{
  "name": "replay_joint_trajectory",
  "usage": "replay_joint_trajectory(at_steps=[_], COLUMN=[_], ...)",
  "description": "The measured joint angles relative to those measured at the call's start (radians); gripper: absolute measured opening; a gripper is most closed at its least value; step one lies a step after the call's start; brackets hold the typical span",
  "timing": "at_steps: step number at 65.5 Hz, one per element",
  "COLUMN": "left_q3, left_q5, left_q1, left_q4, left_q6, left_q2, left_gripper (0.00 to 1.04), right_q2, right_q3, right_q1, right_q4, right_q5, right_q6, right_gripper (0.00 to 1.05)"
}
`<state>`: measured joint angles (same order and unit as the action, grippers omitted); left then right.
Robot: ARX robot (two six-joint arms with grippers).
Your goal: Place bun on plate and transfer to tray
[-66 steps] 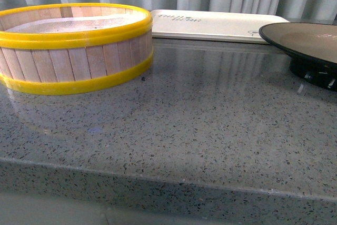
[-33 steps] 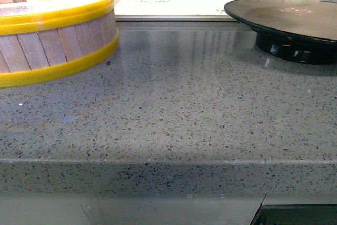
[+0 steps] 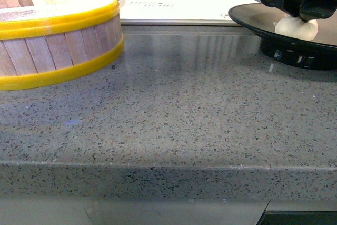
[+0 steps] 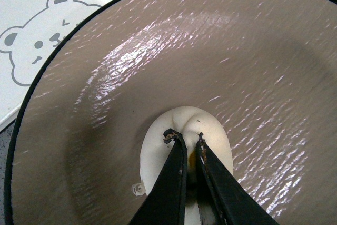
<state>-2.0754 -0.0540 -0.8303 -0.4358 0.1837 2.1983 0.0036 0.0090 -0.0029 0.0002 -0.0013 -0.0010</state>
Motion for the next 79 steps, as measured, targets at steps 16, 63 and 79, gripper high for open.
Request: replay_joint_trajectory(at_steps=[16,63,79], left_q3=[-0.010,0.113,0.573], left_q5=[0.008,0.055,0.090], left_q1=[-0.004,0.066,0.345], left_q4=[-0.017,0.103,0.290], left_q6=[-0.028,-0.109,-0.098], left_q2=[0.000,-0.218,-0.656], left_gripper=[0.39,0.98,0.98], right_q2=[0.000,0.000,0.000], right_q3=[0.000,0.000,0.000], right_q1=[0.000,0.000,0.000], right_q4=[0.000,0.000,0.000], right_q5=[0.000,0.000,0.000], right_q6=[0.000,0.000,0.000], right_gripper=[0.96,0.96,0.96])
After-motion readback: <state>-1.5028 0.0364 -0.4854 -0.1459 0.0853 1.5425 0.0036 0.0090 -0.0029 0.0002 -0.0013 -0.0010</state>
